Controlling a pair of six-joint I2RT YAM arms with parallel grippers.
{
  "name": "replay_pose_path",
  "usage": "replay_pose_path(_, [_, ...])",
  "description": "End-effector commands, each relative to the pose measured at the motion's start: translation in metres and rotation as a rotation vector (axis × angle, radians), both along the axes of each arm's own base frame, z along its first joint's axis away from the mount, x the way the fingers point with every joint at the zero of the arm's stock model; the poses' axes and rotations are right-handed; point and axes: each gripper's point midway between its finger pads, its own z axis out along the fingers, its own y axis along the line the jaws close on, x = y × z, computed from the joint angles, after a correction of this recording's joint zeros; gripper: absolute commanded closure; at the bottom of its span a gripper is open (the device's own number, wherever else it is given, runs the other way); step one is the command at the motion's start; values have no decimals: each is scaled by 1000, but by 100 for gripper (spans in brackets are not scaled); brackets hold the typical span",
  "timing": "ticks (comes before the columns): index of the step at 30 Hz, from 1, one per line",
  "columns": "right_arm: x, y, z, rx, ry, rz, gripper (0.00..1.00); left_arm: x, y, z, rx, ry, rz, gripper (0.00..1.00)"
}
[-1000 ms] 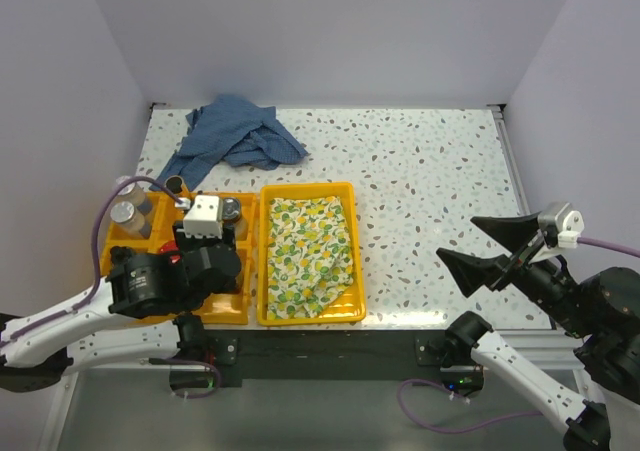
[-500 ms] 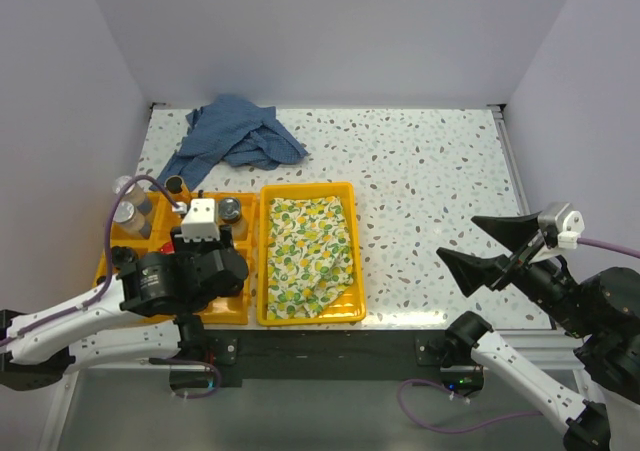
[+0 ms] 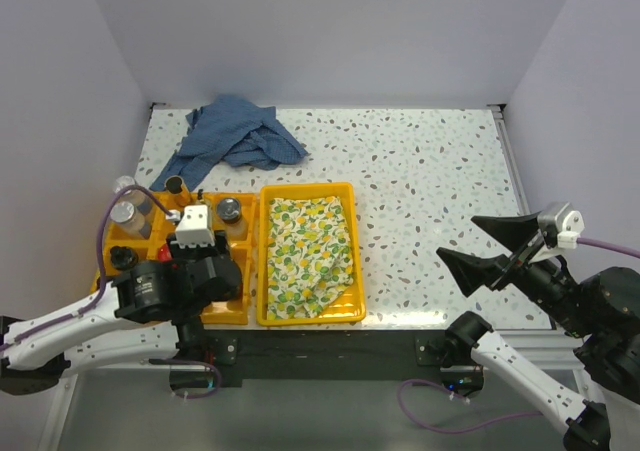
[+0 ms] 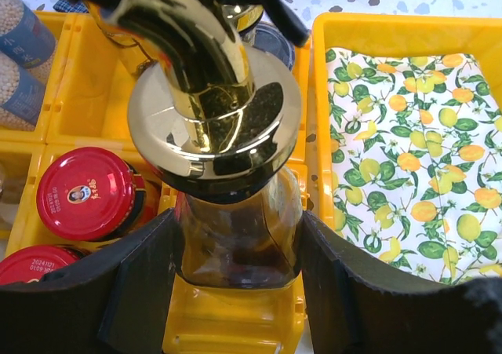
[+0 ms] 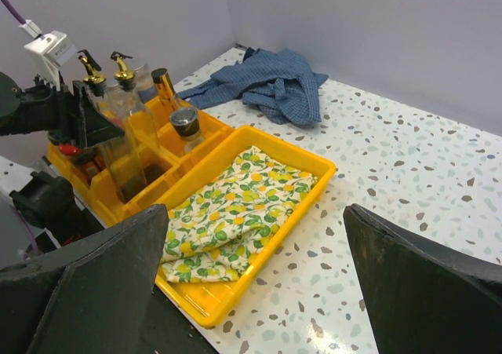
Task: Organize the condiment bottles
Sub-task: Place the bottle in the storage box.
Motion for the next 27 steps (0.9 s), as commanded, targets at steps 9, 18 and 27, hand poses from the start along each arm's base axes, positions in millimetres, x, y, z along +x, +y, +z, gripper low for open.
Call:
replay_pose_path(9, [6,5,4,5,-7,3,2,14,-8,2,-49,-75,96,94])
replay_pose_path(18, [6,4,3,-2,-6,-4,1,14,-8,-6,-75,-79,123,50])
replay_pose_path(27, [5,2,4,-2,-9,-5,1,11,-4,4,-106,-68,134,21])
